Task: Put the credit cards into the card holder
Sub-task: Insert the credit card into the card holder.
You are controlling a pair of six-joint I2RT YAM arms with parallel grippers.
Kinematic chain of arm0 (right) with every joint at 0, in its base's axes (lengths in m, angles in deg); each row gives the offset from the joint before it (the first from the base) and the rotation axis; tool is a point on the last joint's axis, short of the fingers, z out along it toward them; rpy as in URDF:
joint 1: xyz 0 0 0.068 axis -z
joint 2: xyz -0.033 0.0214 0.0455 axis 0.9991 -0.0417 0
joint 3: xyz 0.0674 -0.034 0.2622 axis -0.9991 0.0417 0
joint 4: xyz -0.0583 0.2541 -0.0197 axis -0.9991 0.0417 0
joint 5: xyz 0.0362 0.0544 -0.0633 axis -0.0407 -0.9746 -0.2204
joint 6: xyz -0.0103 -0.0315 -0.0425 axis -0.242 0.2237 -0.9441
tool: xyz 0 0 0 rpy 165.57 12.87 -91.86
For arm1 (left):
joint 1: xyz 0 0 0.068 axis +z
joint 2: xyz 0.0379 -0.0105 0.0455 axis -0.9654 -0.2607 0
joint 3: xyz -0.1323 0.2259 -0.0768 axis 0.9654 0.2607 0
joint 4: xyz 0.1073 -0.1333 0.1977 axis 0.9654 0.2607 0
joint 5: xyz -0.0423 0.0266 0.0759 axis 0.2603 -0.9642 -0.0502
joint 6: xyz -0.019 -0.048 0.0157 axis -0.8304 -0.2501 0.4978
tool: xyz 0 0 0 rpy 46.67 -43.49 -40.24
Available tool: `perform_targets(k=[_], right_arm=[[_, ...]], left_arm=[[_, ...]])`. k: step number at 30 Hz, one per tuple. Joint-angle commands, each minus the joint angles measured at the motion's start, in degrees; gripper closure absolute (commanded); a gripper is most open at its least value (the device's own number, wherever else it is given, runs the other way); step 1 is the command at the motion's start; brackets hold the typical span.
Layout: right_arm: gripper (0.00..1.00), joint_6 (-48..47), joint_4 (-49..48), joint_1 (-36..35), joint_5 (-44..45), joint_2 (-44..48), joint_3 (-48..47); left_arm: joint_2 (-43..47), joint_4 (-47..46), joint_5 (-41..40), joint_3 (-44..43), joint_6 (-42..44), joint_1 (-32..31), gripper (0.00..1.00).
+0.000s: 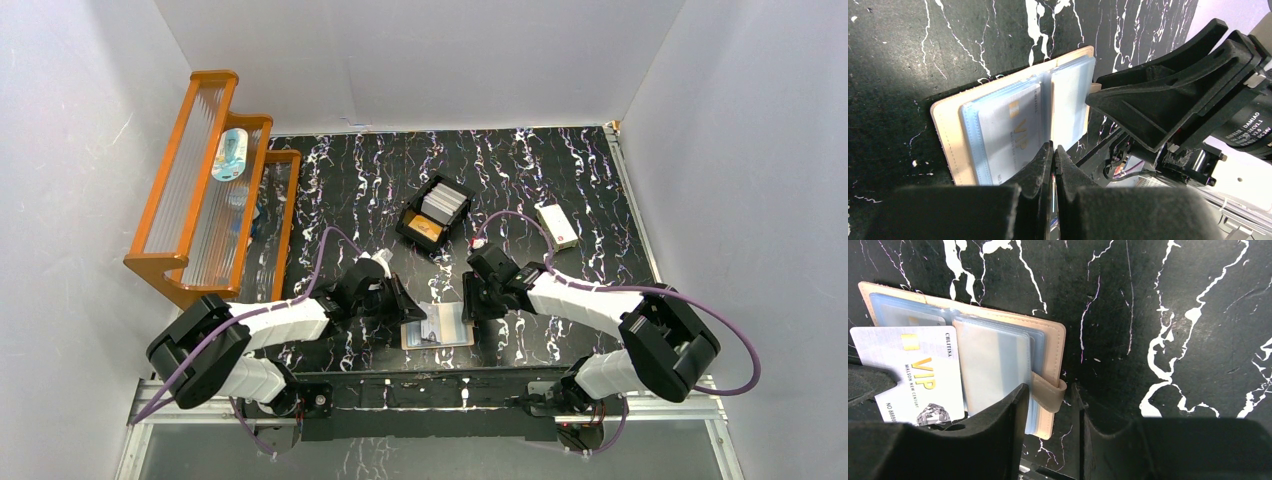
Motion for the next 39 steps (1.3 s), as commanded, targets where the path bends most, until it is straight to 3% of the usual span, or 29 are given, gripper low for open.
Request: perform_targets(k=[1, 28, 39], right_arm=[[0.57, -1.14, 1.92, -0.52, 3.60, -1.08, -1.10], [0.62, -0.62, 1.01, -0.73, 2.96, -0.23, 0.17], [0.62, -0.43, 0.66, -0.74, 2.71, -0.06, 0.60]], left_arm=[[0.15, -0.25, 0.46, 0.13, 0.55, 0.29, 1.00], [-2.70, -1.43, -1.39, 0.88, 2.22, 0.29, 1.00], [-5.30, -9.14, -3.25, 2.93, 6.95, 0.30, 1.00]])
